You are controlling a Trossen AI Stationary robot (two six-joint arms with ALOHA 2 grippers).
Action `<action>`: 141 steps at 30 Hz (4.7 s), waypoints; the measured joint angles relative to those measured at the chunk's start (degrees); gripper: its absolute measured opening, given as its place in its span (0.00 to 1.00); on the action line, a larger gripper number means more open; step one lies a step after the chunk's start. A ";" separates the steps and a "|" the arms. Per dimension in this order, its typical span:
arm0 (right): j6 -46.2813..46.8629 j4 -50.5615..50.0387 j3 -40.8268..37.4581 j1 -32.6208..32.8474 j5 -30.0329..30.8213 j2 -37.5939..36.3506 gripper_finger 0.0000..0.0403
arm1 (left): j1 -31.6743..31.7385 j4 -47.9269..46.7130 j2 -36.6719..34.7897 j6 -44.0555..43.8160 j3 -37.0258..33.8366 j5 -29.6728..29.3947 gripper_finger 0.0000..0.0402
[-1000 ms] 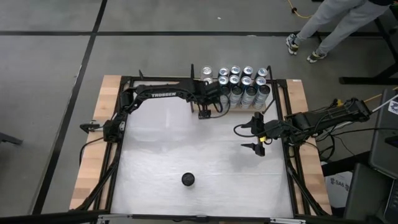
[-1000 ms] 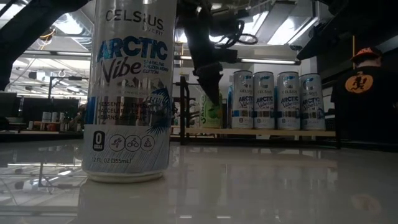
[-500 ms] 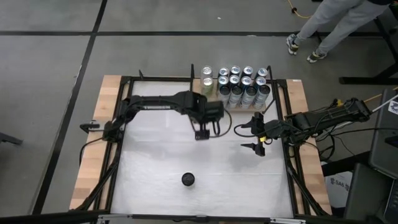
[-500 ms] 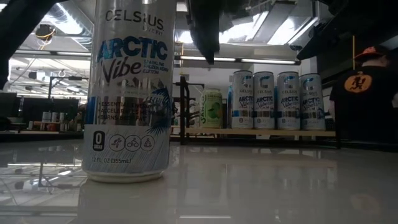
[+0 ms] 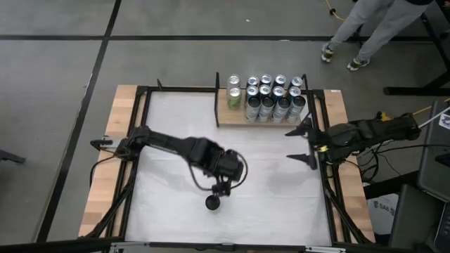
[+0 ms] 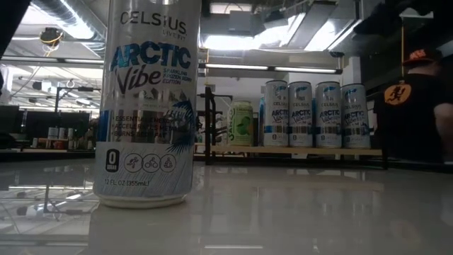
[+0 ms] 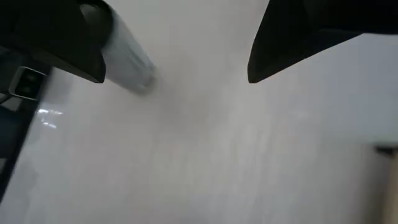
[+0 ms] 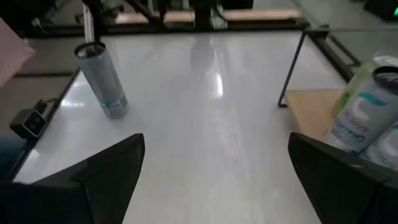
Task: Place canned beverage on shelf
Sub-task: Put the white-blue soda can on the shelf aligned with the other white-blue soda cans
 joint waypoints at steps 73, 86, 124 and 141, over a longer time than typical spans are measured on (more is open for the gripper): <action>-5.77 35.00 -41.54 -0.07 -5.01 -34.32 0.96 | -14.95 14.48 0.09 -15.48 -16.91 -5.59 0.96; -5.75 34.96 -41.57 -0.07 -5.01 -34.32 0.96 | -14.77 17.04 0.10 -15.80 -19.12 -5.61 0.95; -5.97 35.42 -41.74 -0.07 -4.98 -34.32 0.96 | -6.11 17.10 0.19 -1.99 -17.28 1.52 0.59; -4.27 35.46 -41.65 -0.04 -6.08 -34.32 0.96 | 7.99 16.00 0.17 25.54 -10.40 1.22 0.59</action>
